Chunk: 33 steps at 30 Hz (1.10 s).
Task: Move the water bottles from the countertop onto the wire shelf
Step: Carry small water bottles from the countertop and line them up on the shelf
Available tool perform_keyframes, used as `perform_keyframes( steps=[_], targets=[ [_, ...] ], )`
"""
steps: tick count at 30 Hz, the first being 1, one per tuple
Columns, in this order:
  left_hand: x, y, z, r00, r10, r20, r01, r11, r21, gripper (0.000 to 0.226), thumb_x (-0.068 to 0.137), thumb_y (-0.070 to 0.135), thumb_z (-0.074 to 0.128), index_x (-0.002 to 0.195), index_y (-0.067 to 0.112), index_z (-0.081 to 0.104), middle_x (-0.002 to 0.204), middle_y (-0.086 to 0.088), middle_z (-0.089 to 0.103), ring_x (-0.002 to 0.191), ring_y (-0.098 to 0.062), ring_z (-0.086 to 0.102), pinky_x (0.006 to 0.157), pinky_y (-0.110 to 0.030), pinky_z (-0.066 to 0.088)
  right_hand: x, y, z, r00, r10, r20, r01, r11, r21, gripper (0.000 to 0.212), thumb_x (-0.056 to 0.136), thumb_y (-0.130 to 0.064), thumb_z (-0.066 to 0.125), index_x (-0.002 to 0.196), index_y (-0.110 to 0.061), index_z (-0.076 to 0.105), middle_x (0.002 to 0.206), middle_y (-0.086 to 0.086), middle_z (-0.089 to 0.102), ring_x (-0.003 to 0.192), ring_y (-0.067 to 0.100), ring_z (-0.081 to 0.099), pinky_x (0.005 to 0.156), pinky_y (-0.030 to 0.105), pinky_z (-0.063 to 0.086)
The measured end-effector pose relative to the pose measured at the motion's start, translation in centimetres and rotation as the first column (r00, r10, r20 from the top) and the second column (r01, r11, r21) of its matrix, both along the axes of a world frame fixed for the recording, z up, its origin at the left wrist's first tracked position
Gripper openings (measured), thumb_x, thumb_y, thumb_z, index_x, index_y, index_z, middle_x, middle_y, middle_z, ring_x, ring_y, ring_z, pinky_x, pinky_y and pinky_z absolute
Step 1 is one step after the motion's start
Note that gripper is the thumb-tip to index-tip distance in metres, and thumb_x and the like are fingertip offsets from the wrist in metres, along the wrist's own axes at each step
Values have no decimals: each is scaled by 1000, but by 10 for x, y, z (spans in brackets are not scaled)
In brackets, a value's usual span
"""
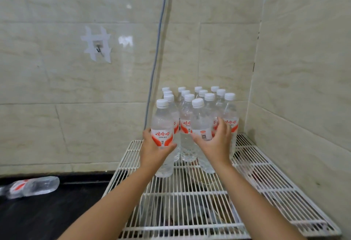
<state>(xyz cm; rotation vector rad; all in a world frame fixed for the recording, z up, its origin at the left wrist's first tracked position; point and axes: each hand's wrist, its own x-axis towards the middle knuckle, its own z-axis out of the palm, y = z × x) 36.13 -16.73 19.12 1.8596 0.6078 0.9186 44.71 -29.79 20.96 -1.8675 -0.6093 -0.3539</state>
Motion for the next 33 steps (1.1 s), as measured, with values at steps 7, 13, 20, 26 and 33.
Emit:
perform_keyframes(
  steps=[7, 13, 20, 26, 33],
  targets=[
    [2, -10, 0, 998, 50, 25, -51, 997, 52, 76, 68, 22, 79, 127, 16, 31, 101, 5, 52, 88, -15, 56, 75, -28, 48, -2, 28, -2, 981, -143, 133, 160, 980, -120, 80, 75, -28, 74, 138, -6, 30, 136, 15, 37, 121, 26, 41, 95, 29, 38],
    [8, -13, 1, 999, -3, 47, 4, 1000, -20, 70, 71, 20, 78, 124, 15, 32, 98, 3, 53, 88, -16, 57, 82, -34, 53, 29, -4, 4, 896, 344, -280, -281, 929, 243, 75, 72, -7, 74, 134, -7, 32, 124, 10, 51, 111, 26, 53, 92, 38, 48],
    [17, -16, -1, 998, -46, -40, 50, 994, 100, 71, 71, 33, 76, 126, 17, 33, 106, 3, 57, 88, -12, 56, 76, -29, 50, 26, -16, 4, 775, 526, -349, -460, 849, 260, 47, 84, -10, 60, 128, -16, 46, 118, 5, 60, 116, 27, 55, 100, 45, 44],
    [-3, -10, -4, 963, -176, -203, 226, 939, 259, 97, 70, 16, 78, 141, 21, 13, 111, 16, 40, 101, -3, 42, 82, -20, 37, 4, -27, -7, 900, 321, -297, -393, 890, -231, 78, 75, -16, 72, 140, -17, 29, 136, -1, 46, 123, 16, 46, 92, 24, 39],
    [-3, -6, -10, 978, -117, -173, 158, 955, 250, 100, 71, 18, 77, 143, 22, 8, 128, 2, 52, 113, -18, 54, 81, -24, 41, -4, -12, -15, 932, 305, -197, -343, 916, -208, 77, 76, -13, 73, 138, -19, 28, 139, 0, 44, 129, 17, 42, 99, 23, 34]
  ],
)
